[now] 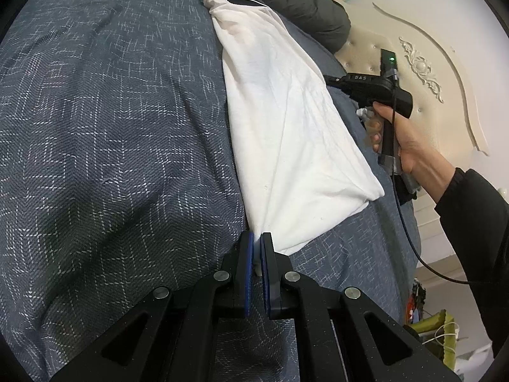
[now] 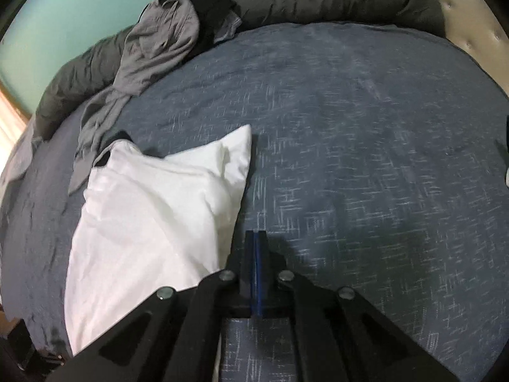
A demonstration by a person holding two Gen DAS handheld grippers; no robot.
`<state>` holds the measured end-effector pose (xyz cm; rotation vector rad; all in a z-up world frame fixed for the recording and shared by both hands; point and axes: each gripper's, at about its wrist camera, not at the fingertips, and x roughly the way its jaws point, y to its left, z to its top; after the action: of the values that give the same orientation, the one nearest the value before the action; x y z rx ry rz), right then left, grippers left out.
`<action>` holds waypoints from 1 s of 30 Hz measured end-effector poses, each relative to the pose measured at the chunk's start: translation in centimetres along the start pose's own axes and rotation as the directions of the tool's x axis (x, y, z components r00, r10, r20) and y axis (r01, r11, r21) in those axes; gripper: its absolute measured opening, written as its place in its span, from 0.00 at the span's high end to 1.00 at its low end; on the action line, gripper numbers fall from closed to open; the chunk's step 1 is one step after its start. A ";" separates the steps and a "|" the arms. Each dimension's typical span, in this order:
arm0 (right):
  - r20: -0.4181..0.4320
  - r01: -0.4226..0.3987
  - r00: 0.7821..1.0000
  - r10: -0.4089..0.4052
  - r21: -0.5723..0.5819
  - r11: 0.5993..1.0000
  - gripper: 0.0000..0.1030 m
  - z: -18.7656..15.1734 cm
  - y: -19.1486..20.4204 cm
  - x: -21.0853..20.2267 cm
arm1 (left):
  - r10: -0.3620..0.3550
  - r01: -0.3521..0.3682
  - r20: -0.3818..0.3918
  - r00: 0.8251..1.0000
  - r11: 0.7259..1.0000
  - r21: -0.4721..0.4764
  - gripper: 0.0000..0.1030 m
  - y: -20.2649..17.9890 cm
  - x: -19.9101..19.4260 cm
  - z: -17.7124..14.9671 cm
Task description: Fold clothes
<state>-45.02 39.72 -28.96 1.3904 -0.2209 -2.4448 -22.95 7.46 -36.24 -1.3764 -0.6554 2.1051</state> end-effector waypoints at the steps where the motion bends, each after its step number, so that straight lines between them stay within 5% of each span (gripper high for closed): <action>1: 0.007 0.008 1.000 -0.008 0.001 1.000 1.00 0.1 -0.1 -0.1 | 0.000 0.000 0.000 1.000 1.000 0.000 0.95 0.0 0.0 0.0; 8: -0.055 -0.040 0.998 0.041 0.021 0.999 0.94 -2.2 0.6 -2.7 | 0.000 0.000 -0.002 1.000 1.000 -0.005 0.95 0.0 -0.1 0.2; 12: -0.130 -0.079 0.988 0.086 0.058 0.995 0.67 -6.6 1.0 -5.0 | 0.000 0.000 0.000 1.000 1.000 -0.003 0.95 -0.2 -0.2 0.3; 22: -0.201 -0.139 0.966 0.164 0.132 0.981 0.68 -15.6 0.7 -8.3 | 0.000 0.000 0.002 1.000 1.000 -0.002 0.95 0.0 -0.4 0.3; 25: -0.216 -0.143 0.962 0.168 0.128 0.981 0.89 -16.6 0.7 -8.2 | 0.001 -0.001 0.001 1.000 1.000 -0.001 0.95 -0.1 -0.4 0.4; 30: -0.214 -0.104 0.969 0.127 0.112 0.988 0.96 -16.7 0.1 -8.3 | 0.004 -0.004 0.000 1.000 1.000 0.003 0.95 -0.1 -0.7 0.4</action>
<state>-26.75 42.87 -30.84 1.6293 -0.3655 -2.1912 -23.12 7.02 -35.60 -1.3770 -0.6503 2.1080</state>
